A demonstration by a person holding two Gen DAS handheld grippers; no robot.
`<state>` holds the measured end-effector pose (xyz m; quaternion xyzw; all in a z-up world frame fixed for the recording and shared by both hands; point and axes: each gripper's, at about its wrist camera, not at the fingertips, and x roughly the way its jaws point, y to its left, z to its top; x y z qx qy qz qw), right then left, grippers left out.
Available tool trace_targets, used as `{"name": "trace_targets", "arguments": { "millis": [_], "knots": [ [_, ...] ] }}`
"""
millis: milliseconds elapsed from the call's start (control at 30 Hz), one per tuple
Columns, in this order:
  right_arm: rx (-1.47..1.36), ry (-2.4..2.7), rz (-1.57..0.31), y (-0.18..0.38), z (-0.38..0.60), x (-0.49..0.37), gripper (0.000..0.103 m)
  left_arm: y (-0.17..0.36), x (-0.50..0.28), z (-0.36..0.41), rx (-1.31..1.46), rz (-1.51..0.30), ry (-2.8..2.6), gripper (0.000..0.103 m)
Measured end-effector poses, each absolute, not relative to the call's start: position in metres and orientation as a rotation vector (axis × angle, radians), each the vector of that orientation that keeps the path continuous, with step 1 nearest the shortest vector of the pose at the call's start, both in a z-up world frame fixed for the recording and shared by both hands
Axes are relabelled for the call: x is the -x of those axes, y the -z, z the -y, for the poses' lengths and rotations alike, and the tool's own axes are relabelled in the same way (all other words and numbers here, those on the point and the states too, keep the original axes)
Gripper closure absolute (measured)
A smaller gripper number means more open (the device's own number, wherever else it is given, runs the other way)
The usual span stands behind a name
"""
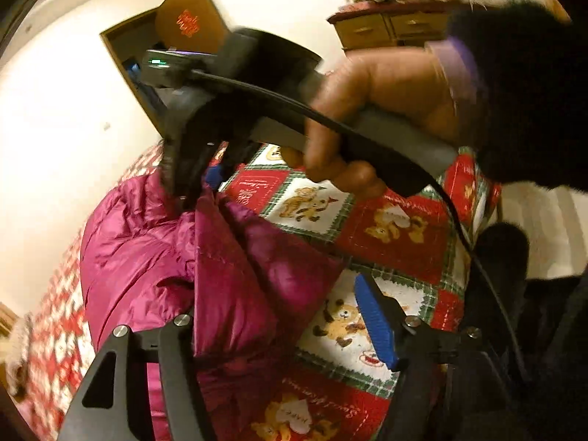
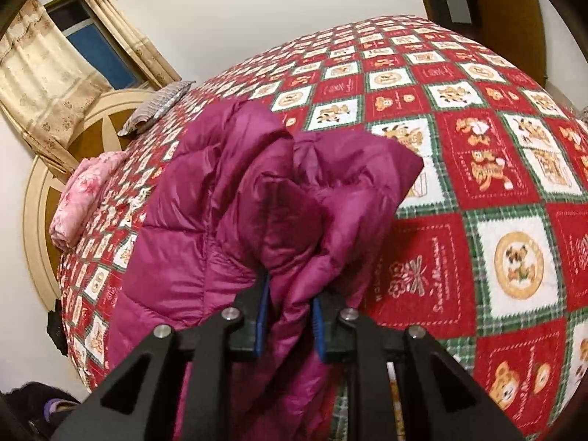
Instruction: Fold large clothes
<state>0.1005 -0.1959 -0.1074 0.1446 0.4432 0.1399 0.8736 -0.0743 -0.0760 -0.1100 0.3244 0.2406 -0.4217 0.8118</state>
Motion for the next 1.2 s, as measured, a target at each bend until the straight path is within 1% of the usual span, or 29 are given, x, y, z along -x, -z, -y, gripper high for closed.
{"name": "trace_targets", "arguments": {
  "millis": [67,133,267,333,400,467,533,567,633,700,733,767,800,900,967,1033,1100,1200],
  "knots": [
    [-0.294,-0.302,-0.937,0.111,0.194,-0.105,0.081,0.107,0.068,0.071,-0.649,-0.536,0.903,0.037],
    [-0.308,-0.305,-0.943,0.112,0.193,-0.108,0.081,0.107,0.066,0.072,-0.649,-0.517,0.882,0.037],
    [-0.347,-0.343,-0.912,0.1,0.196,-0.104,0.081,0.111,0.083,0.089,-0.748,-0.398,0.861,0.037],
    [-0.393,-0.39,-0.899,0.094,0.203,-0.101,0.081,0.106,0.093,0.099,-0.793,-0.323,0.887,0.037],
    [-0.429,-0.432,-0.894,0.089,0.213,-0.096,0.081,0.093,0.097,0.105,-0.777,-0.264,0.912,0.037],
    [-0.429,-0.437,-0.899,0.089,0.218,-0.093,0.08,0.076,0.094,0.106,-0.704,-0.24,0.937,0.034],
    [-0.42,-0.426,-0.913,0.094,0.221,-0.091,0.079,0.06,0.089,0.102,-0.623,-0.231,0.958,0.025],
    [-0.424,-0.421,-0.924,0.098,0.222,-0.091,0.079,0.053,0.087,0.097,-0.577,-0.233,0.975,0.024],
    [-0.445,-0.412,-0.935,0.106,0.226,-0.091,0.078,0.041,0.08,0.085,-0.479,-0.261,1.005,0.024],
    [-0.46,-0.394,-0.943,0.113,0.228,-0.092,0.076,0.033,0.061,0.068,-0.35,-0.323,1.007,0.024],
    [-0.459,-0.38,-0.944,0.114,0.229,-0.092,0.071,0.031,0.044,0.057,-0.278,-0.374,0.968,0.023],
    [-0.456,-0.361,-0.943,0.113,0.229,-0.09,0.063,0.031,0.024,0.047,-0.225,-0.434,0.896,0.023],
    [-0.448,-0.341,-0.938,0.11,0.23,-0.088,0.061,0.033,0.008,0.037,-0.184,-0.484,0.82,0.023],
    [-0.386,-0.249,-0.872,0.085,0.231,-0.079,0.06,0.044,-0.051,0.011,-0.066,-0.637,0.557,0.023],
    [-0.348,-0.189,-0.814,0.058,0.226,-0.075,0.06,0.054,-0.083,-0.004,0.023,-0.714,0.43,0.023],
    [-0.355,-0.196,-0.761,0.035,0.217,-0.075,0.06,0.065,-0.101,-0.015,0.088,-0.738,0.356,0.023],
    [-0.374,-0.202,-0.743,0.021,0.202,-0.082,0.06,0.071,-0.113,-0.011,0.104,-0.741,0.29,0.023],
    [-0.466,-0.222,-0.745,0.022,0.186,-0.103,0.06,0.091,-0.117,0.015,0.032,-0.761,0.226,0.023]
  ]
}}
